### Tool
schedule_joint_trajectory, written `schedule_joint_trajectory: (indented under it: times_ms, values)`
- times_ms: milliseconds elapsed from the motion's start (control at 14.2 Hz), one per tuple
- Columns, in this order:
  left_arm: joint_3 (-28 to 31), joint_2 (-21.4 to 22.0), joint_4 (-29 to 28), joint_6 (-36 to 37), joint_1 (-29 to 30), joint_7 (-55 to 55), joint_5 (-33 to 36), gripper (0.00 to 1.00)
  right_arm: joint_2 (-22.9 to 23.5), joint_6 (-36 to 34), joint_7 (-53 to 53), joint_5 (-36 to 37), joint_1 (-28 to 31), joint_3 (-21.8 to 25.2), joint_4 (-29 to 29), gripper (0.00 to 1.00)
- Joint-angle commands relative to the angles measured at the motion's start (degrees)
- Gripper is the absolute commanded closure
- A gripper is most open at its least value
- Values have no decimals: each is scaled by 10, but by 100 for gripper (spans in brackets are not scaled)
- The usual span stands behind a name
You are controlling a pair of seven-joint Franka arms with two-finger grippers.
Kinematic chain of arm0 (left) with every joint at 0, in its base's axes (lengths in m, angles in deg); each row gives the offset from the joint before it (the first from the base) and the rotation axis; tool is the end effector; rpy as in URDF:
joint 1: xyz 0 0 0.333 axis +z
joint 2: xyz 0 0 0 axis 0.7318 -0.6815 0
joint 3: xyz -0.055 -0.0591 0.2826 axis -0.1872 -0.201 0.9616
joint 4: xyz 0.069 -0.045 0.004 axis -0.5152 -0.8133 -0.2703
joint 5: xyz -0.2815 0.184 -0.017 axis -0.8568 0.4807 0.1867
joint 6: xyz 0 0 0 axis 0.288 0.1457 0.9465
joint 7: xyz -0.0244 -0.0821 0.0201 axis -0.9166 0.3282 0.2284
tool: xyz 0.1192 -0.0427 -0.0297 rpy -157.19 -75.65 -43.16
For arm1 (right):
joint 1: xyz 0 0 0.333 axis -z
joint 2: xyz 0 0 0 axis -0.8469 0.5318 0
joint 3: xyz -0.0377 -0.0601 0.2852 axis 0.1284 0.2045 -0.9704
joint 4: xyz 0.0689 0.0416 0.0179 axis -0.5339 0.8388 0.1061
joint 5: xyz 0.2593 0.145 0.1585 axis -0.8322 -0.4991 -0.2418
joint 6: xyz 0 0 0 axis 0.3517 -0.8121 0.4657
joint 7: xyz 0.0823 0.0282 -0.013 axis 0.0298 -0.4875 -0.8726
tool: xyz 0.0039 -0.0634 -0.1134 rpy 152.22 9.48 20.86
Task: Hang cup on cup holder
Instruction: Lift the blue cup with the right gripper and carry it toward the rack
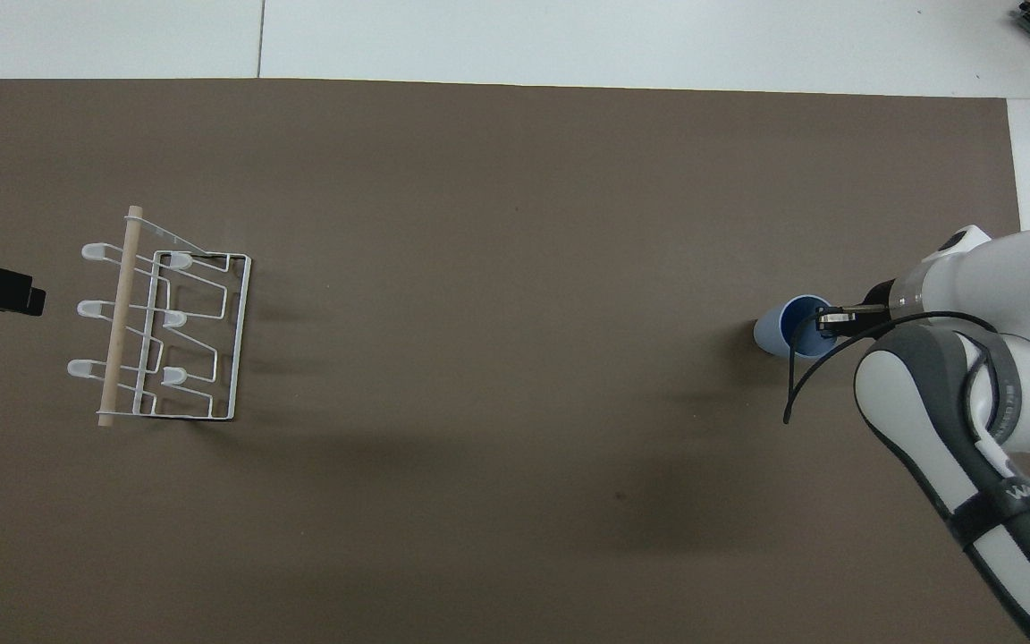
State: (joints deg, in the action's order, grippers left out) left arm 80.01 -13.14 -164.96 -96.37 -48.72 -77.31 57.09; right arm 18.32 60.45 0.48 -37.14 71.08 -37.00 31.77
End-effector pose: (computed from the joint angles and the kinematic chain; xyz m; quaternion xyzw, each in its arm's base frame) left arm 0.4771 -0.0154 0.6050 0.9974 -0.0703 0.0043 0.0120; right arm 0.5084 -0.0190 0.3734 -0.9996 0.0163 -0.0047 0.0227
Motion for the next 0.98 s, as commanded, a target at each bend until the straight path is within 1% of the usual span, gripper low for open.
schedule_joint_trajectory:
  times_ms: [0, 281, 491, 632, 912]
  values:
    - [0, 18, -19, 7, 19, 3, -4, 0, -27, -70, -9, 7, 9, -3, -39, 100]
    - [0, 18, -19, 8, 19, 3, -4, 0, -80, -199, -13, 8, 9, -3, -109, 100]
    - [0, 18, -19, 3, 19, 2, -4, 0, -98, -266, -14, 11, 9, -3, -154, 100]
    - [-1, 18, -19, 5, 16, 3, -4, 0, -102, -293, -14, 11, 8, -4, -175, 100]
    - [-3, 19, -20, 9, 9, 1, -4, 0, -110, -302, -10, -4, 1, -8, -176, 100]
